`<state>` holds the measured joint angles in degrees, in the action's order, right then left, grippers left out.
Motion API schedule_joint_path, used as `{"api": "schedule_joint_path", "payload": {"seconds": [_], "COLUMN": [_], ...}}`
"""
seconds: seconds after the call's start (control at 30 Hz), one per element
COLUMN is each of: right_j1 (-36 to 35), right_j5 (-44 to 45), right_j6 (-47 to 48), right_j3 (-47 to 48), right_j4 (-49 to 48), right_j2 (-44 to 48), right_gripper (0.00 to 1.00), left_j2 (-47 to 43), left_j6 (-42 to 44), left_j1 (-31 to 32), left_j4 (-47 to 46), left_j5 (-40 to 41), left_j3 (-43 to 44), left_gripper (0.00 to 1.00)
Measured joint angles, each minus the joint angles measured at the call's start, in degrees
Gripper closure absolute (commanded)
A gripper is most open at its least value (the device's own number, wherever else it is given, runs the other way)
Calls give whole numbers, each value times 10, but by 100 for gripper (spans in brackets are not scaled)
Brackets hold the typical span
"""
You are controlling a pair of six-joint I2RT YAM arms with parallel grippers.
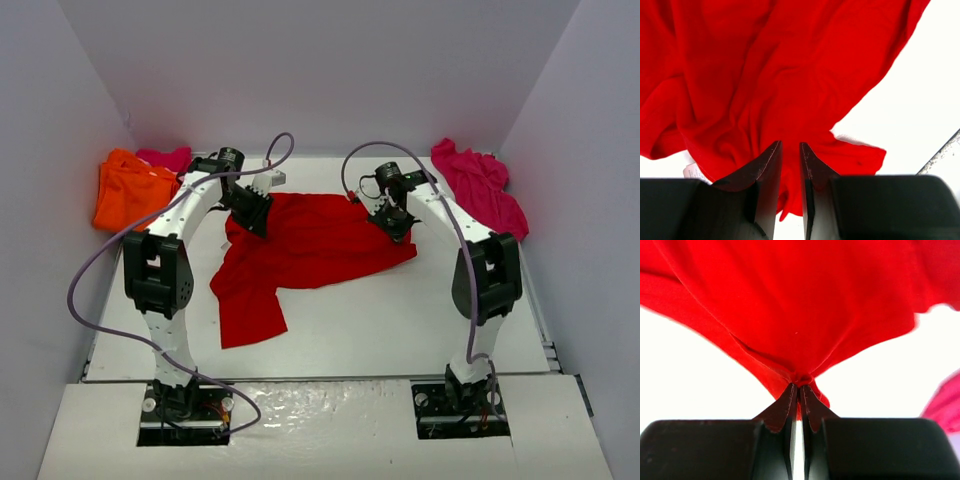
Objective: Fold and stack the t-shirts
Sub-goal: Flatten out the tshirt
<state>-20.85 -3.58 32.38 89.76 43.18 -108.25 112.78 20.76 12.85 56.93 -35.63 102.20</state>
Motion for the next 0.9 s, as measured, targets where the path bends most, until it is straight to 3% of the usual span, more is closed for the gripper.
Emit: {"api": "schedule_joint_path", "payload": {"seconds": [0.17, 0.27, 0.5, 0.67, 0.77, 0.83, 0.9], "right_j1": [-29, -48, -73, -81, -87, -91, -95], "right_j5": [0, 0, -5, -29, -39, -47, -58], "right_j6": [0, 2, 4, 5, 6, 7, 10], "right_j3": [-38, -79, -187, -210, -217, -223, -230], "right_j4": [17, 37, 79, 121, 142, 155, 170], "right_j2": [97, 141, 206, 244, 278, 297, 310], "right_gripper": [92, 98, 99, 95, 78, 52, 33], "left_j2": [-12, -23, -28, -28, -28, -28, -27], "left_j6": [1, 3, 13, 18, 21, 25, 30], "left_j1": [0, 1, 2, 2, 2, 2, 2], "left_j4": [-1, 0, 3, 10, 15, 20, 26], "left_j5": [1, 1, 1, 1, 0, 0, 0], "left_j3": [-2, -11, -17, -17, -17, -17, -17], "left_gripper": [82, 82, 82, 82, 82, 82, 82]}}
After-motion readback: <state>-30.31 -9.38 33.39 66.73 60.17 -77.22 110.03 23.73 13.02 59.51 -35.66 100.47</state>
